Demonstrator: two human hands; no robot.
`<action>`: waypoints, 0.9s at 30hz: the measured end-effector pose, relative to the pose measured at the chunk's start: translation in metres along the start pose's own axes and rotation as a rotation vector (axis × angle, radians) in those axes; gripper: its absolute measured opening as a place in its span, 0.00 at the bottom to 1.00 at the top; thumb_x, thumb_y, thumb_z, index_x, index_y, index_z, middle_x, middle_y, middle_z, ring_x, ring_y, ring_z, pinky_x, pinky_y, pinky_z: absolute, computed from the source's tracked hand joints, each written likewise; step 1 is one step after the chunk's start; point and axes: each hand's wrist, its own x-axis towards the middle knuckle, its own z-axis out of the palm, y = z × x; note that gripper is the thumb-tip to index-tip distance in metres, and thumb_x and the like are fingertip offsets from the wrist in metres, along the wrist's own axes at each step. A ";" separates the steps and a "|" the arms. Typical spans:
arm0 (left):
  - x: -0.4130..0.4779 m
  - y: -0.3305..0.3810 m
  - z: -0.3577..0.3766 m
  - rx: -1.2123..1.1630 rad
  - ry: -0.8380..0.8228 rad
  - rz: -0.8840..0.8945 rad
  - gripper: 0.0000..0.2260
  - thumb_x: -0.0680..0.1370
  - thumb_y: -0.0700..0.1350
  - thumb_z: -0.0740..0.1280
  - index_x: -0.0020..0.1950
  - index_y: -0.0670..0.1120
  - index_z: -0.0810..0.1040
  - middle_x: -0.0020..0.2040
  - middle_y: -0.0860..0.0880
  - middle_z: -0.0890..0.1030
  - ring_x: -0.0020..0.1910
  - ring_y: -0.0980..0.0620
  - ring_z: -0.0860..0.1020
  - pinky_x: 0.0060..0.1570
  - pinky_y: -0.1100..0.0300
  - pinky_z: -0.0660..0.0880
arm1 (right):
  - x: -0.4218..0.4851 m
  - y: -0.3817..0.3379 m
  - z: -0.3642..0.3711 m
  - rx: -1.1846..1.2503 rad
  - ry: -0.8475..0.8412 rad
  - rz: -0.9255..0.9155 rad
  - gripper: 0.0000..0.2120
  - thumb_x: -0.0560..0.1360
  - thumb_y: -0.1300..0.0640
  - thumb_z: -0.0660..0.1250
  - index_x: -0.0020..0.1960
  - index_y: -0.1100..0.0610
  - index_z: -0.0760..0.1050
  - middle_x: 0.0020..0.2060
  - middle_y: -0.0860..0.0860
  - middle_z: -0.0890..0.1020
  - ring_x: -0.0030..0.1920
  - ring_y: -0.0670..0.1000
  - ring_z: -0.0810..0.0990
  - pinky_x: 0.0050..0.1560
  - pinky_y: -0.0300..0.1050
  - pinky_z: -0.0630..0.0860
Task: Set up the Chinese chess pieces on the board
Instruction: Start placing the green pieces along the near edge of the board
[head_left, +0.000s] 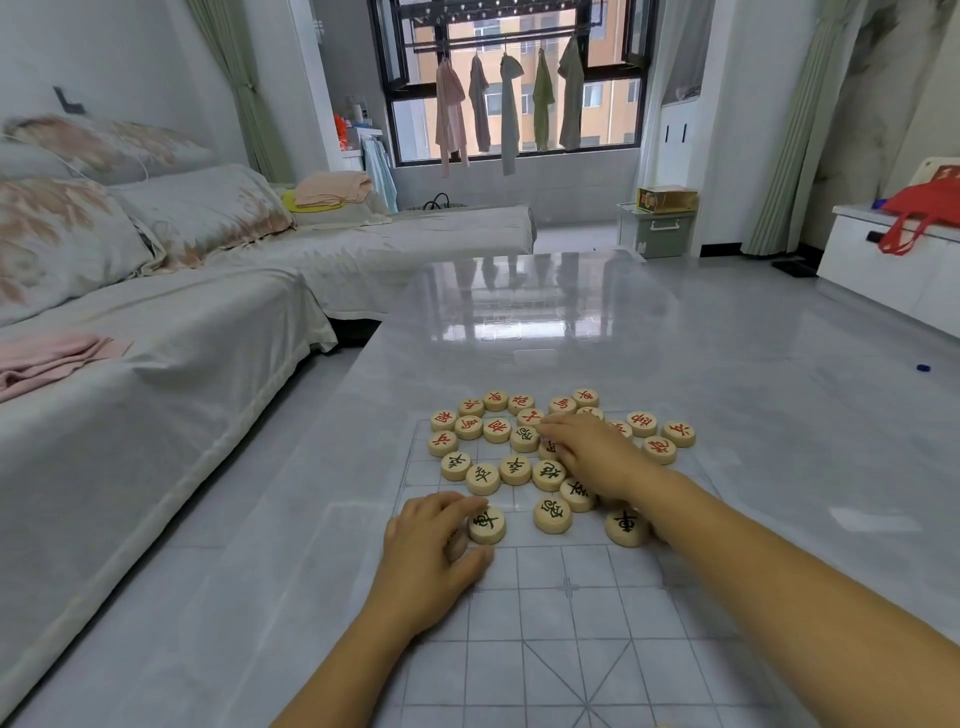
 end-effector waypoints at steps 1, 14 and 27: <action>0.000 0.000 0.000 0.012 0.003 0.008 0.33 0.64 0.67 0.50 0.66 0.59 0.69 0.65 0.59 0.69 0.62 0.61 0.61 0.58 0.64 0.56 | 0.005 -0.001 0.000 -0.015 -0.009 0.009 0.19 0.80 0.59 0.52 0.70 0.55 0.65 0.71 0.52 0.67 0.69 0.55 0.64 0.68 0.52 0.63; 0.012 0.029 0.005 0.458 -0.306 0.387 0.35 0.71 0.66 0.34 0.76 0.54 0.46 0.76 0.57 0.44 0.73 0.60 0.34 0.68 0.48 0.25 | 0.010 0.006 -0.013 -0.250 -0.194 -0.050 0.19 0.78 0.56 0.53 0.68 0.49 0.68 0.71 0.45 0.67 0.71 0.50 0.62 0.69 0.52 0.56; -0.018 0.045 0.009 0.378 -0.193 0.289 0.31 0.74 0.61 0.36 0.73 0.54 0.61 0.74 0.57 0.62 0.74 0.58 0.55 0.75 0.53 0.40 | -0.058 0.066 -0.035 -0.051 -0.179 0.144 0.20 0.75 0.62 0.54 0.63 0.49 0.74 0.64 0.50 0.76 0.63 0.53 0.73 0.64 0.49 0.69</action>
